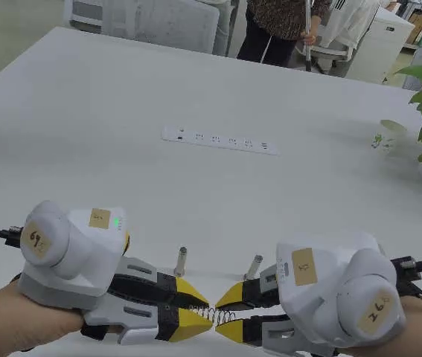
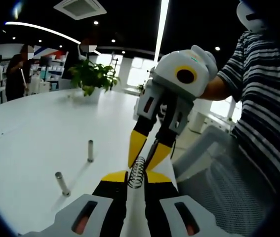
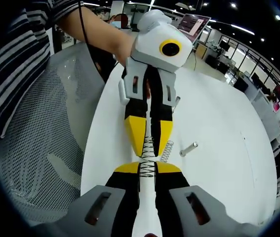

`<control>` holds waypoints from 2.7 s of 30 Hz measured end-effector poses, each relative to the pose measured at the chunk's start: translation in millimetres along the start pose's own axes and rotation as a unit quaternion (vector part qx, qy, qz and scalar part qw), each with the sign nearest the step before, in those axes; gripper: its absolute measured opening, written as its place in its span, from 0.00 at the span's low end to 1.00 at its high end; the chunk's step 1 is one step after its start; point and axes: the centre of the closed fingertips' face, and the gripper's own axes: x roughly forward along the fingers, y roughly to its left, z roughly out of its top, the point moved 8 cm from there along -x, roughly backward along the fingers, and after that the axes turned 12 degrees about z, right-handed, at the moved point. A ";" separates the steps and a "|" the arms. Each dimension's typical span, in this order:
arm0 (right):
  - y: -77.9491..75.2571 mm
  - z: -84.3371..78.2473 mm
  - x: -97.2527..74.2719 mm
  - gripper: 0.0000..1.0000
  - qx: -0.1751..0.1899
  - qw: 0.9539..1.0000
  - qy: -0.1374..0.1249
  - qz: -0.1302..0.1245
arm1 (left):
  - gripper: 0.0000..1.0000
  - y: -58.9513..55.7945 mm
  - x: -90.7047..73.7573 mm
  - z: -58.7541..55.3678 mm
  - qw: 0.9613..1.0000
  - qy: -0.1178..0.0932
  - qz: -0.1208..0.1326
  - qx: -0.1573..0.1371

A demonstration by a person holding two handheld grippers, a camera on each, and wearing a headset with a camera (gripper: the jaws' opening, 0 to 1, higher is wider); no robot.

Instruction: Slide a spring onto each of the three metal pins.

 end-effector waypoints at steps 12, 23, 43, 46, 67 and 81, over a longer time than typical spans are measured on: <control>1.3 -2.8 1.4 0.08 0.001 1.000 -0.001 0.003 | 0.03 -1.3 1.1 -1.8 1.000 -0.006 -0.011 0.014; 2.9 -14.2 1.3 0.15 0.045 0.999 -0.020 0.007 | 0.02 -0.7 1.7 -3.6 1.000 -0.002 -0.024 0.011; 7.2 -15.7 2.6 0.07 0.034 0.999 -0.018 0.014 | 0.03 -4.0 1.5 -8.0 0.999 0.001 -0.031 0.008; 6.6 -14.4 -2.3 0.07 0.025 0.999 -0.021 0.008 | 0.02 -3.6 2.9 -10.4 0.999 0.002 -0.031 0.009; 7.7 5.9 -18.5 0.07 0.000 0.997 -0.077 0.017 | 0.02 -6.9 5.7 -13.2 0.999 0.009 -0.036 0.018; 9.3 13.4 -13.3 0.07 -0.006 0.997 -0.082 0.005 | 0.03 -5.3 7.1 -13.2 0.999 0.023 -0.031 0.038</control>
